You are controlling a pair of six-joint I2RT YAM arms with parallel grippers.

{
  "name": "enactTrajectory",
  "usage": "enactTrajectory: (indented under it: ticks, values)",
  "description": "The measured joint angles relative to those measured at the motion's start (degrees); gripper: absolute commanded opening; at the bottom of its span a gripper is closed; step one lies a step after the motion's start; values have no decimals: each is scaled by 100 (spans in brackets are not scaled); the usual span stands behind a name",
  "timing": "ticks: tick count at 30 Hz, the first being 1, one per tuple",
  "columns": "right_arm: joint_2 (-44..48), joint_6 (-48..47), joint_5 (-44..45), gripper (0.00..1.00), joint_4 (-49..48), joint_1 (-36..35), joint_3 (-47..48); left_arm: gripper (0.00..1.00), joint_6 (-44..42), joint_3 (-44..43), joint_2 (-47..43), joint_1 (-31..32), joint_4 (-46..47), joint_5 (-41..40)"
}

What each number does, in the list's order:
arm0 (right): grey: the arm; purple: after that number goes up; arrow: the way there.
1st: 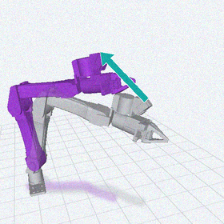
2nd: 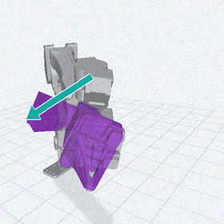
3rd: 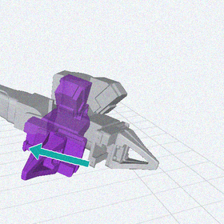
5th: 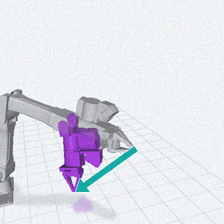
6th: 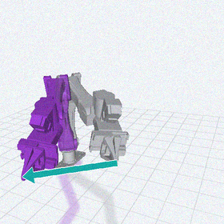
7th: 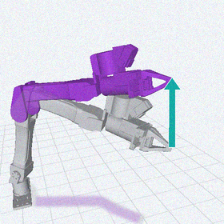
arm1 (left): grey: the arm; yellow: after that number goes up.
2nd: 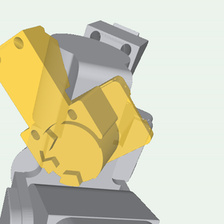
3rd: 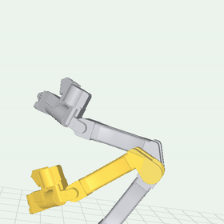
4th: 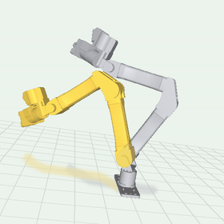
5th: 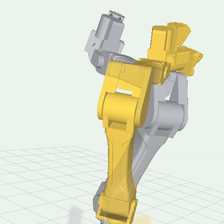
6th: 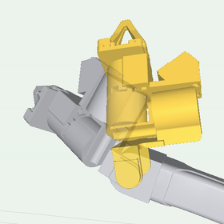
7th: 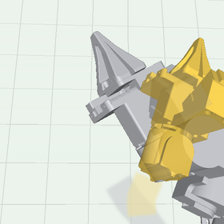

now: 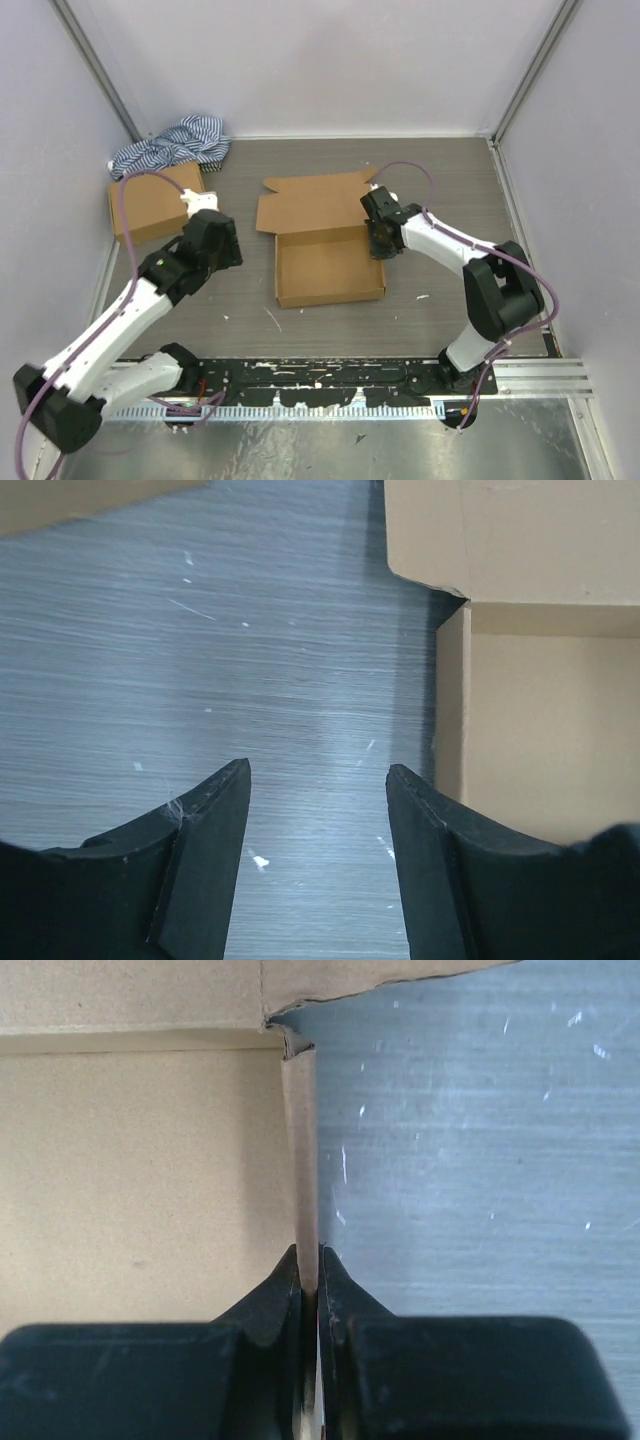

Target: Fold the paper box

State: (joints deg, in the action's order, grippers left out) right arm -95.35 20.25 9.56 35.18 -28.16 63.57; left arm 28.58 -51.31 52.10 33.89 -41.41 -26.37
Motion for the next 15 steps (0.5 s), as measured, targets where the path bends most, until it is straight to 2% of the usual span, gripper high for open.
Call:
enactTrajectory:
  ticks: [3, 8, 12, 15]
  values:
    - [367, 341, 52, 1, 4, -70, -313, 64, 382, 0, 715, -13, 271, 205]
    - [415, 625, 90, 1, -74, -103, -439, 63, 678, -22, 1923, -260, 673, 498]
    - [415, 697, 225, 1, -138, -98, -450, 58, 907, -282, 3071, -798, 1117, 885]
    - [411, 697, 286, 1, -155, -98, -457, 56, 1080, -925, 4146, -1274, 1381, 1248]
